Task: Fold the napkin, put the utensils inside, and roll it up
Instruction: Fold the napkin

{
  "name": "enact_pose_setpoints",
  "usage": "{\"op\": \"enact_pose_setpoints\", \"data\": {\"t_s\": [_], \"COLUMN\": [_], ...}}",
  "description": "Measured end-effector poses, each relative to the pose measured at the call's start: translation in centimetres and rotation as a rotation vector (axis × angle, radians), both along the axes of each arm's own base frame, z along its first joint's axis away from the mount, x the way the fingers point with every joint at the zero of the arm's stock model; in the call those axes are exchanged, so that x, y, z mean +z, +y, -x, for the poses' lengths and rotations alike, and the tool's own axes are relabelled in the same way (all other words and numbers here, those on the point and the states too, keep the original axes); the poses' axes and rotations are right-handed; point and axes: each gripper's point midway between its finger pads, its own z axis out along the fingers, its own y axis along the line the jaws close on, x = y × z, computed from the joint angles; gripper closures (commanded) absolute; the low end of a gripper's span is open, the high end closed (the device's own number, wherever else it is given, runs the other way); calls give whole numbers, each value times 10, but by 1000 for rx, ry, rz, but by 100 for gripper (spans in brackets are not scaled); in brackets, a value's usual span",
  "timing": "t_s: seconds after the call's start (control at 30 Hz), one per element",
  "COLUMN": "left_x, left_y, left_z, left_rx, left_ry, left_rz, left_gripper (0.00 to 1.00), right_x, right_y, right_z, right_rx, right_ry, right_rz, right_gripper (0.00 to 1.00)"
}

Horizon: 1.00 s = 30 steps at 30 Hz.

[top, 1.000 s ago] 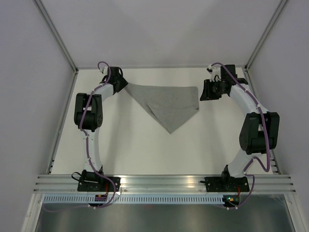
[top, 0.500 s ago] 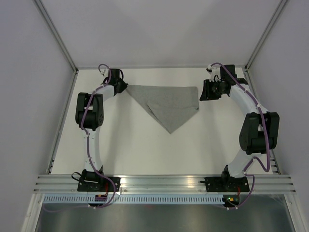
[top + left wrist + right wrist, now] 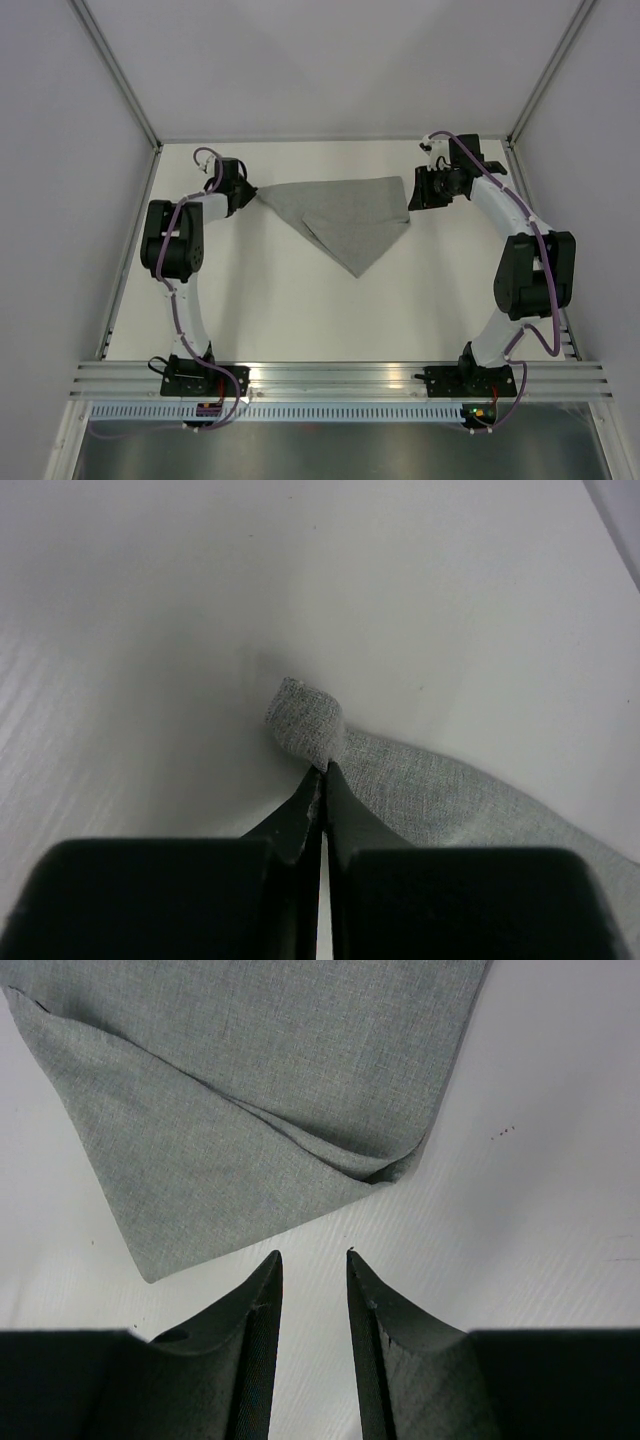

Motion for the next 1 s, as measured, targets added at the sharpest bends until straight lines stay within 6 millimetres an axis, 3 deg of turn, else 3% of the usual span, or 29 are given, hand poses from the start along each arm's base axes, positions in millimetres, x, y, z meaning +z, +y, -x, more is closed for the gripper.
{"op": "enact_pose_setpoints", "data": {"t_s": [0.23, 0.43, 0.63, 0.8, 1.0], "left_x": [18, 61, 100, 120, 116], "left_y": [12, -15, -78, -147, -213], "left_z": [9, 2, 20, 62, 115], "left_rx": [-1, -147, -455, -754, -1037], "left_ry": [-70, -256, -442, -535, -566], "left_rz": [31, 125, 252, 339, 419], "left_gripper": [98, 98, 97, 96, 97], "right_x": [-1, -9, -13, -14, -15], "right_y": [12, 19, 23, 26, 27], "right_z": [4, 7, 9, 9, 9], "right_rx": [35, 58, 71, 81, 84], "right_ry": [2, 22, 27, 27, 27], "right_rz": [11, 24, 40, 48, 53], "right_gripper": [62, 63, 63, 63, 63]}}
